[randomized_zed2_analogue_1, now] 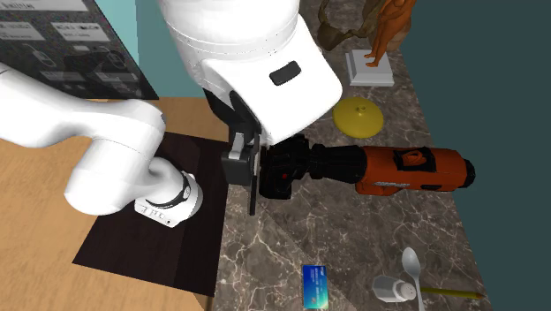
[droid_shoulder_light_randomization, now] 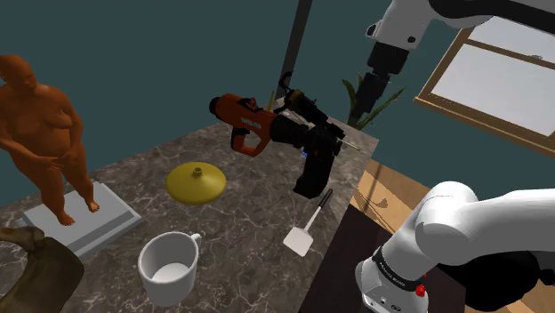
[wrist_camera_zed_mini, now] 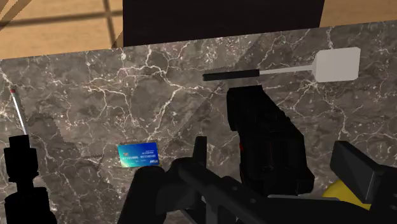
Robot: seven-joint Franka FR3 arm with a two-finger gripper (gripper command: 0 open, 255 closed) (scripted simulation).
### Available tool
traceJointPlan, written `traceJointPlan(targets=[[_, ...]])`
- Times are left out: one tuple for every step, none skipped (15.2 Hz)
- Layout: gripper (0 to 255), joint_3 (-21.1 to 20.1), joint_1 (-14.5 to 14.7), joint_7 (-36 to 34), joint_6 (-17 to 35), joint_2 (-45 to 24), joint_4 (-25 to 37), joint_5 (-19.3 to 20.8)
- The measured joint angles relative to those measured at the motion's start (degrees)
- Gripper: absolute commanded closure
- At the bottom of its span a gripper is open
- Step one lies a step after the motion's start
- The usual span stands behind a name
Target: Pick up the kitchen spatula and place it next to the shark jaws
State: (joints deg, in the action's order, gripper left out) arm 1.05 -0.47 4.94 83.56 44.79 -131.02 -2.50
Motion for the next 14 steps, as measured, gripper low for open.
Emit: traceJointPlan(targets=[[0,0.00,0.00,0.00,0.00,0.00,0.00,0.00],[0,-0.57,-0.57,-1.61,0.63,0.95,-1.40,-0.31],[0,-1.61,-1.43,-4.43,1.59,2.26,-3.40,-0.91],[0,-2.88,-2.41,-7.88,2.36,4.26,-5.86,-1.70],[0,-4.07,-3.55,-11.36,3.62,5.76,-8.31,-2.42],[0,-5.34,-4.67,-14.94,4.63,7.50,-10.69,-3.24],[0,-7.00,-5.66,-18.85,5.52,9.34,-13.04,-4.39],[0,-8.55,-6.71,-22.64,6.87,11.02,-15.71,-5.49],[0,-10.27,-7.70,-26.45,8.26,12.19,-17.90,-6.70],[0,-12.51,-8.29,-30.70,9.10,14.14,-20.28,-8.41],[0,-14.36,-9.15,-34.71,10.01,15.45,-22.11,-9.81],[0,-16.09,-9.90,-38.45,11.04,17.20,-24.56,-11.18],[0,-18.26,-10.54,-42.42,12.06,18.24,-26.27,-12.83],[0,-20.85,-11.00,-46.67,13.31,18.88,-27.79,-14.85]])
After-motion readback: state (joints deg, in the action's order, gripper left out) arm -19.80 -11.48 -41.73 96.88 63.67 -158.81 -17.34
